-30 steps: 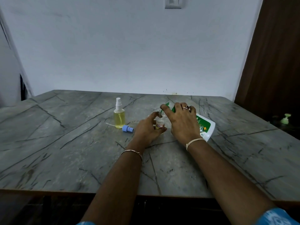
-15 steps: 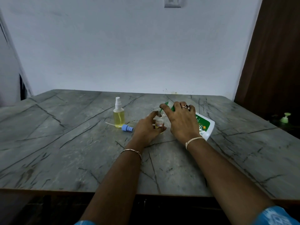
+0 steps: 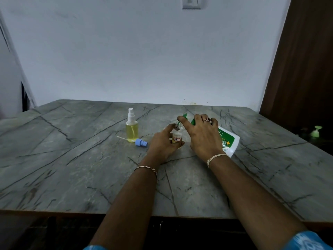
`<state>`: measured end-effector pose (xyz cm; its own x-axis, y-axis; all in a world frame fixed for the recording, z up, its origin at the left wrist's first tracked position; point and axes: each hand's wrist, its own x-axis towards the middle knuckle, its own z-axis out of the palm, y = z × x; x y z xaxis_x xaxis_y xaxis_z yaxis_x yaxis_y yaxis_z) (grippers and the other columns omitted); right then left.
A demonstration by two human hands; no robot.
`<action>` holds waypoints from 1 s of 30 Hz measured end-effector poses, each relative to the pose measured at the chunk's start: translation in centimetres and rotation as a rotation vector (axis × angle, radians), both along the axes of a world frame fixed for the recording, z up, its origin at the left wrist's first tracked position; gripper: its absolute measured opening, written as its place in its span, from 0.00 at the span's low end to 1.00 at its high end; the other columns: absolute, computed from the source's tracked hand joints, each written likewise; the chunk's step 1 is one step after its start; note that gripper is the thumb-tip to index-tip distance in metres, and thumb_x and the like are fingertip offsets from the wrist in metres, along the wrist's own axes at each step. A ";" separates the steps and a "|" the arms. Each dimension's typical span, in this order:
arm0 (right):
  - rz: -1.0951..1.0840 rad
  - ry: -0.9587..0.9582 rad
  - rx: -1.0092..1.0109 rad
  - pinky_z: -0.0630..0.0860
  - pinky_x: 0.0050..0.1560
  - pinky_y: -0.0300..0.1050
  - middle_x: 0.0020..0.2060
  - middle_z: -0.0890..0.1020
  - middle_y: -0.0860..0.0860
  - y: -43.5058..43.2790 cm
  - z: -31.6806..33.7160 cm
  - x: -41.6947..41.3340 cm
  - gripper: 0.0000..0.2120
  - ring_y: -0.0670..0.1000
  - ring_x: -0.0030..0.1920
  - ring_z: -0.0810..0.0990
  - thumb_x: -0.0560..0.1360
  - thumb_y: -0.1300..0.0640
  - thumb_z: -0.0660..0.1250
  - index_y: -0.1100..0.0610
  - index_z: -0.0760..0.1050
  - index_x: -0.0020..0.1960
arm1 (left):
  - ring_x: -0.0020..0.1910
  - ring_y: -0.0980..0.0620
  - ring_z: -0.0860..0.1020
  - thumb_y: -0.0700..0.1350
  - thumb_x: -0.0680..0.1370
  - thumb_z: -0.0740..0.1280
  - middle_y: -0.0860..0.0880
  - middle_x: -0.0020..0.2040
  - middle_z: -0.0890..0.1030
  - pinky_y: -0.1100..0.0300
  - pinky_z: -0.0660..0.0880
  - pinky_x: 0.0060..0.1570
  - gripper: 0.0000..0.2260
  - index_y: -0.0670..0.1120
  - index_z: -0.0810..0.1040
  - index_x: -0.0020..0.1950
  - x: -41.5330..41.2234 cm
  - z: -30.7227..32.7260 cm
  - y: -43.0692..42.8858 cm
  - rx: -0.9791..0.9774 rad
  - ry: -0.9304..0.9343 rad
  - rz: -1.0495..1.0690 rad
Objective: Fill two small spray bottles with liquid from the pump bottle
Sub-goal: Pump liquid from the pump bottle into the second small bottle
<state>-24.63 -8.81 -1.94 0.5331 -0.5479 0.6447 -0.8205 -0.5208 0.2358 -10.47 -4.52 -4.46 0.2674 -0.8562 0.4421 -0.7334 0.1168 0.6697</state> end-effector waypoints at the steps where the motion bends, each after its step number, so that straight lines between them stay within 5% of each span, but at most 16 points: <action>1: 0.002 -0.003 0.003 0.66 0.60 0.60 0.55 0.73 0.57 0.0 0.0 0.1 0.36 0.60 0.59 0.71 0.70 0.62 0.68 0.44 0.55 0.71 | 0.53 0.50 0.81 0.51 0.71 0.74 0.47 0.56 0.82 0.52 0.77 0.56 0.27 0.54 0.69 0.67 0.0 0.0 0.0 -0.001 0.004 -0.003; 30: 0.000 -0.008 -0.011 0.68 0.59 0.60 0.55 0.74 0.58 0.2 0.0 0.3 0.35 0.61 0.58 0.72 0.70 0.60 0.69 0.45 0.56 0.70 | 0.54 0.49 0.80 0.51 0.71 0.73 0.47 0.57 0.81 0.52 0.77 0.56 0.28 0.53 0.68 0.68 -0.1 0.1 0.2 0.018 -0.014 0.005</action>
